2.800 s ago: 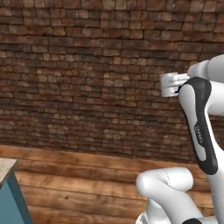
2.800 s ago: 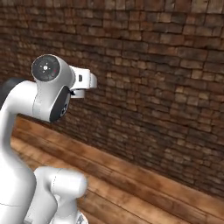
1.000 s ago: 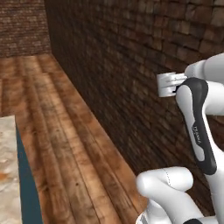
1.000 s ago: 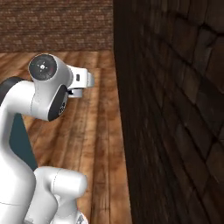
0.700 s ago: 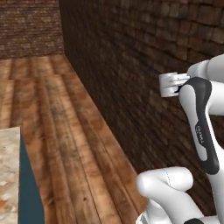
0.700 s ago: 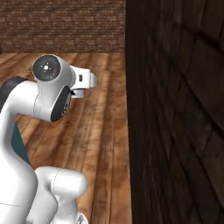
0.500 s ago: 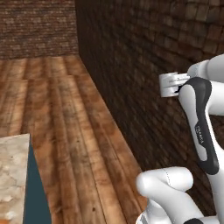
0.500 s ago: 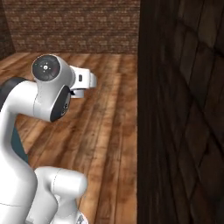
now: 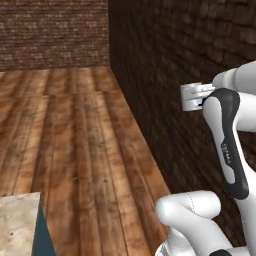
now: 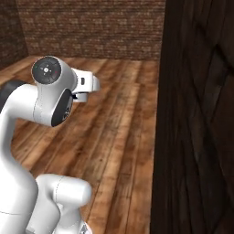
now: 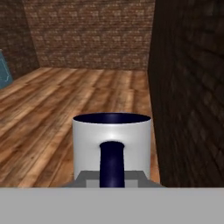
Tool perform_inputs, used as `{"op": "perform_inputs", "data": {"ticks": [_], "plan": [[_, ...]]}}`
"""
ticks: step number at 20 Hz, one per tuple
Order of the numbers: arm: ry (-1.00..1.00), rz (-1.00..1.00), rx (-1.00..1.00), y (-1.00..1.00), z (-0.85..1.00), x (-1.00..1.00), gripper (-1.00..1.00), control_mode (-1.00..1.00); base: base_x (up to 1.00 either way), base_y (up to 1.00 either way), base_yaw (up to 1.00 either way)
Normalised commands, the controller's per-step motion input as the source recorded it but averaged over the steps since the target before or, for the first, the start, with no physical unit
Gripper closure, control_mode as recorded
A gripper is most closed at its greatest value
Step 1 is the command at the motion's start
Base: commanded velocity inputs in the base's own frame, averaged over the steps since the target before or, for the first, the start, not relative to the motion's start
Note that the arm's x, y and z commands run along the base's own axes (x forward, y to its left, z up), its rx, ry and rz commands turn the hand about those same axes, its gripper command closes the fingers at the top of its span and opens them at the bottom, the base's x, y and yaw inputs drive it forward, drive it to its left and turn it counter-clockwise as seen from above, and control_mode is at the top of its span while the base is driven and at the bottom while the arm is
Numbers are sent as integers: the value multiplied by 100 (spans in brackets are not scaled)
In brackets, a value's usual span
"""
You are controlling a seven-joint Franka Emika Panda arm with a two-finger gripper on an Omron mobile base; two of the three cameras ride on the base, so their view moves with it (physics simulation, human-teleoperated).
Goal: There is a tray on the dining counter. Grab the cup, mug, and pitcher and place them on the tray. The pitcher may be placed next to the tray if it cannot fit the tray.
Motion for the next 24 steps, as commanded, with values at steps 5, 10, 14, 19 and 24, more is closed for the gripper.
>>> {"op": "perform_inputs", "data": {"ticks": [5,10,14,19,24], "plan": [[0,0,0,0,0,0,100,100,100,0,22],[0,0,0,0,0,0,100,100,100,0,21],[0,0,0,0,0,0,100,100,100,0,21],[0,0,0,0,0,0,100,100,100,0,32],[0,0,0,0,0,0,100,100,100,0,49]]}}
